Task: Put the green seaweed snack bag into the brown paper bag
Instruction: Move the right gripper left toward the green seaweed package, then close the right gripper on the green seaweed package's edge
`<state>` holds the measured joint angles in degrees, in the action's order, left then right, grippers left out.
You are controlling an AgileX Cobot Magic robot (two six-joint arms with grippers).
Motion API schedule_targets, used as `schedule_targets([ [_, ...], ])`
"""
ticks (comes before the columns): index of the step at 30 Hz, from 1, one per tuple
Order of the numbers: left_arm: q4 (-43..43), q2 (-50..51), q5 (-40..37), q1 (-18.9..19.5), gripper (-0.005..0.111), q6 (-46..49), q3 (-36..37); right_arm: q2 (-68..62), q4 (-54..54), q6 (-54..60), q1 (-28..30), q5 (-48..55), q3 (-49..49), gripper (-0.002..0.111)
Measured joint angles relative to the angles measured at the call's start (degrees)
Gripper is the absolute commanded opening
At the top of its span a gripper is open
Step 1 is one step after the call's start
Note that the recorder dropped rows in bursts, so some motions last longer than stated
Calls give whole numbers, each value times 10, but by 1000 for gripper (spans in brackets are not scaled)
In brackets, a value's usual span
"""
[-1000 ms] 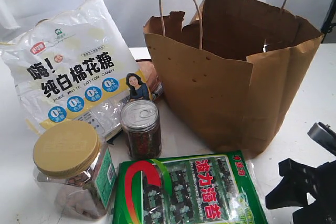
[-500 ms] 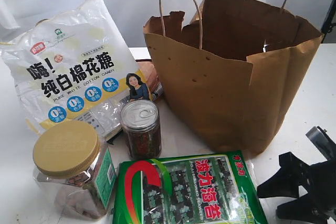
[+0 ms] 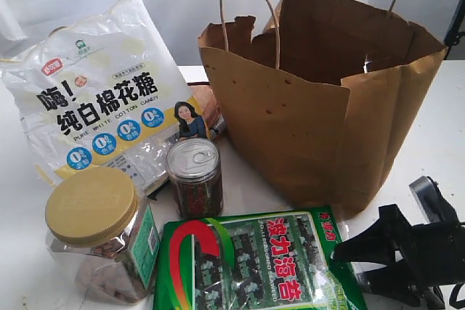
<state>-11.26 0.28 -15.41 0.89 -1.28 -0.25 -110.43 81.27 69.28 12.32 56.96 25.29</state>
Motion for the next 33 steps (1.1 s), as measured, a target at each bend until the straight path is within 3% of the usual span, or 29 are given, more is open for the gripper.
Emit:
schedule_targets([
  [11, 0, 0, 0, 0, 0, 0, 0, -11, 42, 76, -3, 30, 0, 57],
  [23, 0, 0, 0, 0, 0, 0, 0, -11, 54, 97, -60, 17, 0, 56],
  [28, 0, 0, 0, 0, 0, 0, 0, -9, 57, 94, -63, 5, 0, 40],
  [33, 0, 0, 0, 0, 0, 0, 0, -5, 58, 88, -66, -5, 0, 11],
])
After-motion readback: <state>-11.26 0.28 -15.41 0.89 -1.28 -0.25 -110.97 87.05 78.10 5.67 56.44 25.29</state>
